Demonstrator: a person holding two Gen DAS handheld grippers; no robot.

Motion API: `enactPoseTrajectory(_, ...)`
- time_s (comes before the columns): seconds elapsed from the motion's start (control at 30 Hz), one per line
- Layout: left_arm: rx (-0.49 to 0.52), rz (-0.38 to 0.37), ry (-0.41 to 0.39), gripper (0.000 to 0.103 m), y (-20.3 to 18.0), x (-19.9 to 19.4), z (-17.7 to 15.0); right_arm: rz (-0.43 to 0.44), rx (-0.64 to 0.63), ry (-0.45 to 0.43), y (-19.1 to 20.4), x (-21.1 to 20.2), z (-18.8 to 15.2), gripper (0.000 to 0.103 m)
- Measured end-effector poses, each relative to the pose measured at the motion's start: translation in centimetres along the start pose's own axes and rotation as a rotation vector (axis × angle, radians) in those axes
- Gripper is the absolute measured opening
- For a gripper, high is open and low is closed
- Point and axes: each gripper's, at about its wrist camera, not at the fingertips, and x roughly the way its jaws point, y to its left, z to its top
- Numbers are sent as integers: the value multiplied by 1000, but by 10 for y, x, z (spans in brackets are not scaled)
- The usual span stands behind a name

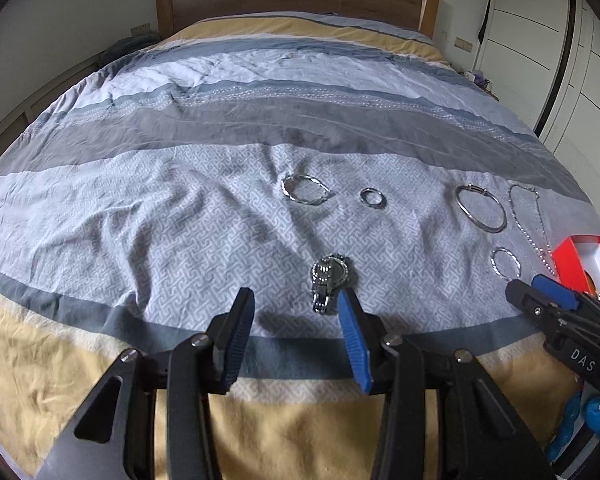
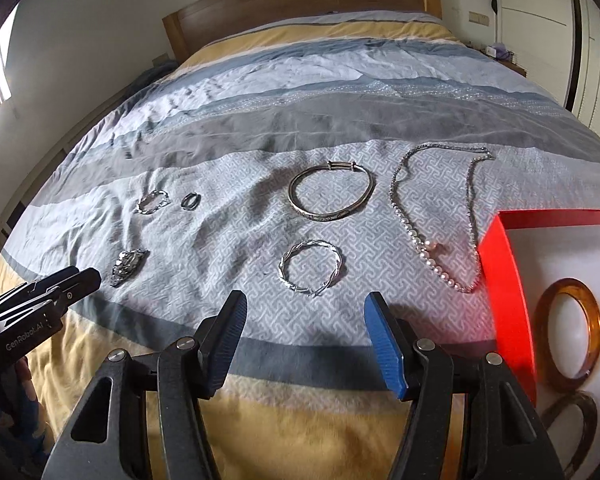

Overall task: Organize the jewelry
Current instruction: 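Grasp the twisted silver bracelet with the right tool while the left tool grasps the watch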

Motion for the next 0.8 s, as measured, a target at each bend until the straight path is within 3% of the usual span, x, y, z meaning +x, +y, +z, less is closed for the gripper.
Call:
enactPoseTrajectory(0.3, 14, -29, -4, 41, -4, 31, 1, -36, -42, -27, 4, 33, -1, 61)
enactPoseTrajectory(0.53, -20, -89, -10, 41, -1, 36, 8, -3, -11, -54, -4, 37, 1, 42)
enactPoseTrajectory(0.8, 18, -56, -4, 40, -14, 46, 13, 22, -1, -71, -8, 35, -1, 42)
